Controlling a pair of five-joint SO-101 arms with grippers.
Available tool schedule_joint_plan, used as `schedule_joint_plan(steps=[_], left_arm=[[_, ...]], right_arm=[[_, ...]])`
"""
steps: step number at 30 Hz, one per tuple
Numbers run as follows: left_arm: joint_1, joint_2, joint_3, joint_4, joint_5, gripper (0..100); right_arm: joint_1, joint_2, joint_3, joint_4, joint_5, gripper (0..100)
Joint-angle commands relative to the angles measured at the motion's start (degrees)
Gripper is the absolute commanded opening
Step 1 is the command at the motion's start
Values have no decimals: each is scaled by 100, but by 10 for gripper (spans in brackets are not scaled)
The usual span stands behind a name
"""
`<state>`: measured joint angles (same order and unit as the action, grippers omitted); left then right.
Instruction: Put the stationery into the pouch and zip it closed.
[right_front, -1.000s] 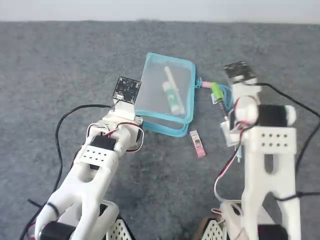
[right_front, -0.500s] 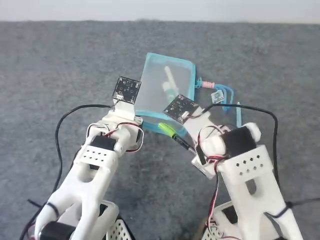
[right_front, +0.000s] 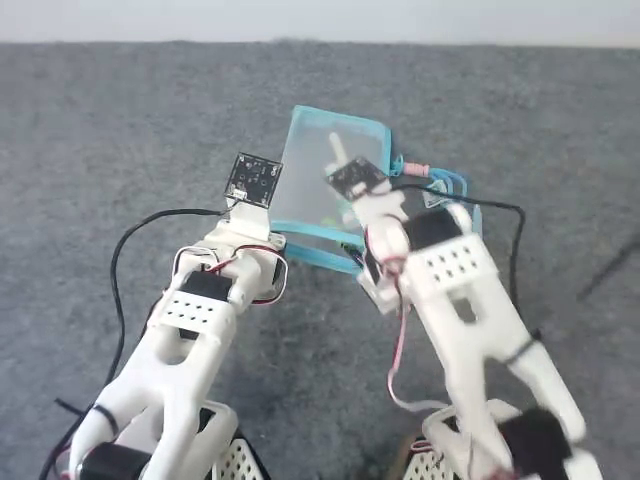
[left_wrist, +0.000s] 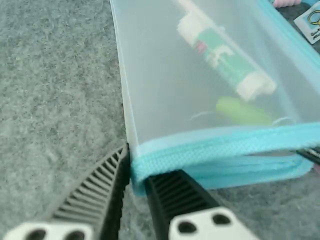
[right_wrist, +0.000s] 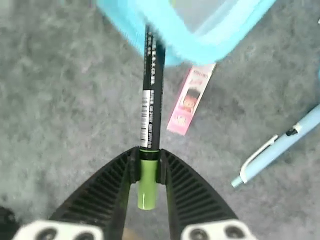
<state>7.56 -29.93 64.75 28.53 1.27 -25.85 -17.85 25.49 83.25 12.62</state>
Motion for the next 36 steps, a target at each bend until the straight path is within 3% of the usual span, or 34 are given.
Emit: schedule_joint_plan(steps=[1,10,13,20,25,30,36], left_arm=[[-35,-114,-215,26,70,12],[818,-123,-189,26,-299,12],[897,-123,-180,44,-308,12],[897,-123,-171,53,-598,12],[870,-132,-127,26,-624,12],[501,-132,-163,-88,-571,12],[-431,-88,-382,-35,316,12]], right_arm=[[-40,699,-1108,-145,-492,7],[-40,2756,-3042,-110,-1503,9],[-66,3178,-3569,48,-1512,23],[-48,3451,-4668,840,-1503,221],[-66,3451,-5451,1631,-1169,213],[-40,3327,-5767,1938,-870,213],[365,2677,-5741,1938,-844,213]])
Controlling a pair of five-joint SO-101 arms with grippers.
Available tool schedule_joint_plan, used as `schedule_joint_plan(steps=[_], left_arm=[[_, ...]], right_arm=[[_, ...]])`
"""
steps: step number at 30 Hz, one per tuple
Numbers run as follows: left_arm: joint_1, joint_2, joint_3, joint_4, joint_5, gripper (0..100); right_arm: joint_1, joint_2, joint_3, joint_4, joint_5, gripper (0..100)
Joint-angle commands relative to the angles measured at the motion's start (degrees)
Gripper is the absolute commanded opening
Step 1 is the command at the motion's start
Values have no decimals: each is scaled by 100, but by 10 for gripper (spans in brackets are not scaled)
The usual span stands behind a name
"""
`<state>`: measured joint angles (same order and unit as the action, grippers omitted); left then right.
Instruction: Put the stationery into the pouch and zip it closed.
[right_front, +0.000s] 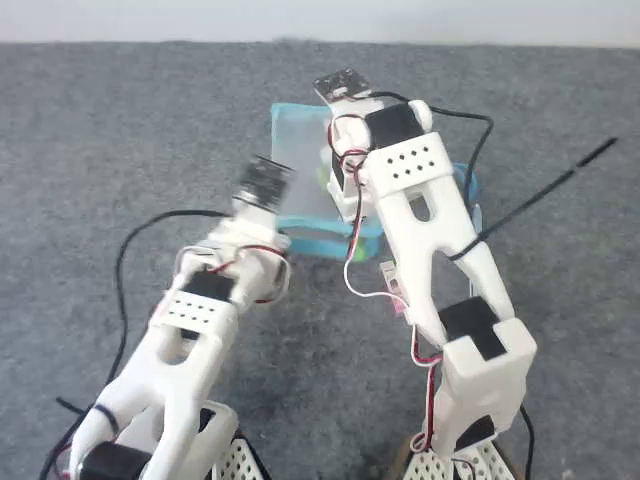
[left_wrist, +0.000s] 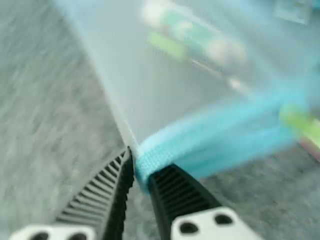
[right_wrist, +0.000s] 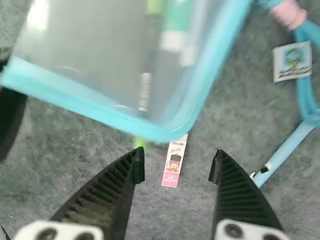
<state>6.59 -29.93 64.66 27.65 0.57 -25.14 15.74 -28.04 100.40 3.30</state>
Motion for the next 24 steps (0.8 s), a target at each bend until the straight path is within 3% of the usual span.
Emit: schedule_joint_plan(steps=[1,7,9,14,16,20,22,24], left_arm=[[-334,-88,-409,132,492,12],[1187,-123,-268,343,-246,11],[1002,-141,-312,334,62,11],[-668,-79,-664,325,844,11],[-545,-70,-629,352,703,11],[1064,-132,-198,325,-404,11],[835,-141,-374,334,35,11],[-211,-79,-716,369,835,11]], right_arm=[[391,-752,-378,224,88,213],[796,-971,510,180,123,213],[1024,-989,985,48,290,213],[1727,-998,2462,-901,527,212],[1842,-1086,3042,-1402,598,212],[1771,-1640,4185,-2255,598,212],[1745,-2018,4677,-2466,607,212],[1754,-2404,5099,-2563,642,212]])
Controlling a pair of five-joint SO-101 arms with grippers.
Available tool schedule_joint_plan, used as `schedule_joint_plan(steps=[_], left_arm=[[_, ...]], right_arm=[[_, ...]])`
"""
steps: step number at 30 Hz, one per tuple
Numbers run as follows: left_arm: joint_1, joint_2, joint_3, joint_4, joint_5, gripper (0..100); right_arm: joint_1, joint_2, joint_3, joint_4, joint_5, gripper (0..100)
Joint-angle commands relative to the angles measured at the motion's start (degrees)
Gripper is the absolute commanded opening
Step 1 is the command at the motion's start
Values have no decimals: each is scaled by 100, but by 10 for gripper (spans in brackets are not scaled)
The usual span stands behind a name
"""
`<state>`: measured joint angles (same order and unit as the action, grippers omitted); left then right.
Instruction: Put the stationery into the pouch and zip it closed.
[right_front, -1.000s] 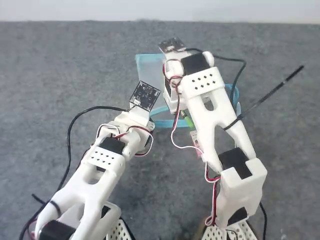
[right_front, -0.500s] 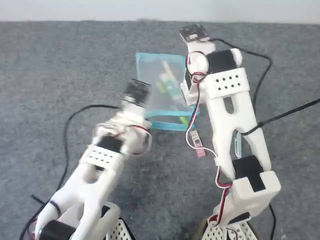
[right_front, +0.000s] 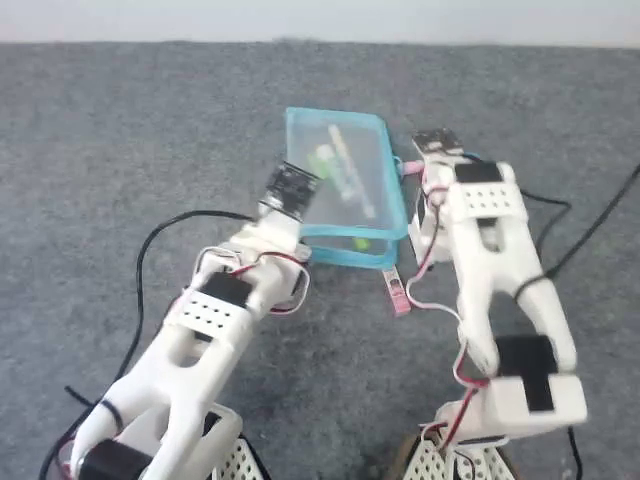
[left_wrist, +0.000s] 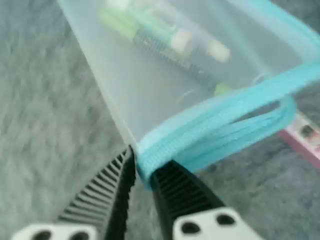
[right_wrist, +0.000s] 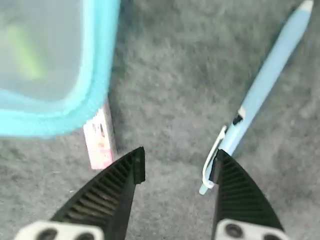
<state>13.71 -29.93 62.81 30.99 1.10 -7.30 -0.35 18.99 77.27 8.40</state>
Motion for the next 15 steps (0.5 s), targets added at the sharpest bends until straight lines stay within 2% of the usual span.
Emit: schedule_joint_plan(steps=[1,2,4,6,9,10,12,15], left_arm=[[-1424,-70,-637,79,1090,11],[-1758,-70,-673,97,1213,11],[-1820,-62,-629,114,1125,11],[-1143,-62,-418,123,686,11],[220,-88,-145,141,-624,11],[369,-132,-119,141,-782,11],[-35,-141,-277,141,-360,11],[-1222,-79,-549,141,466,11]], right_arm=[[-31,-963,563,-286,141,212],[-31,-1103,730,-356,141,212],[-92,-1341,1020,-558,141,212],[-198,-1429,1143,-664,141,212],[-286,-1411,1204,-664,141,212],[-286,-1411,1240,-664,149,212],[-277,-1411,1354,-664,149,212],[-286,-1455,1556,-725,149,212]])
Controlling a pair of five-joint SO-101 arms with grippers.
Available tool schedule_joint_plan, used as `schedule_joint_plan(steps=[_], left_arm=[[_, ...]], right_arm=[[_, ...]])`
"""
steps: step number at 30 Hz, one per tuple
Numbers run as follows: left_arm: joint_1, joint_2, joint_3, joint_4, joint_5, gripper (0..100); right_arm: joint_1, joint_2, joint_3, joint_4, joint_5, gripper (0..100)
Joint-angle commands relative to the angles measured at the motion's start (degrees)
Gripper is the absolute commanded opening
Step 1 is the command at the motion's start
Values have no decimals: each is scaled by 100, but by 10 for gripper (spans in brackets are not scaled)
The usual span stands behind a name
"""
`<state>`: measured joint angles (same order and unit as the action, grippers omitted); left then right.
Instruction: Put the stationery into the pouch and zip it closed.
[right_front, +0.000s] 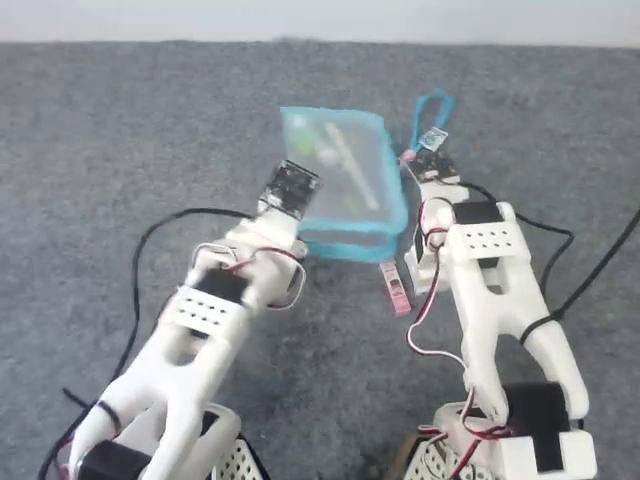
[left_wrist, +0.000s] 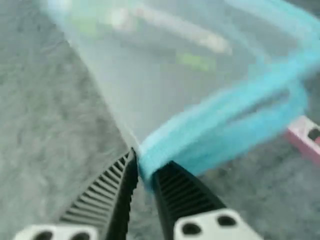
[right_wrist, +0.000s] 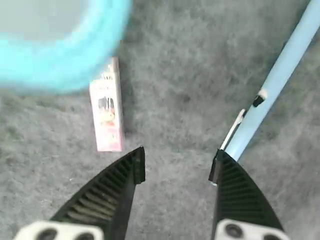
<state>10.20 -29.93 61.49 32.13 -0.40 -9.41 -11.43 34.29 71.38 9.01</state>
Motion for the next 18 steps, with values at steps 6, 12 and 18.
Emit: schedule_joint_plan(steps=[6,12,18], left_arm=[[-923,-114,-207,0,378,11],[-818,-88,-171,0,369,11],[-818,-79,-163,-9,360,11]], right_arm=[[-101,-295,105,-286,62,212],[136,-356,431,-585,132,212],[1657,-374,-686,-92,844,213]])
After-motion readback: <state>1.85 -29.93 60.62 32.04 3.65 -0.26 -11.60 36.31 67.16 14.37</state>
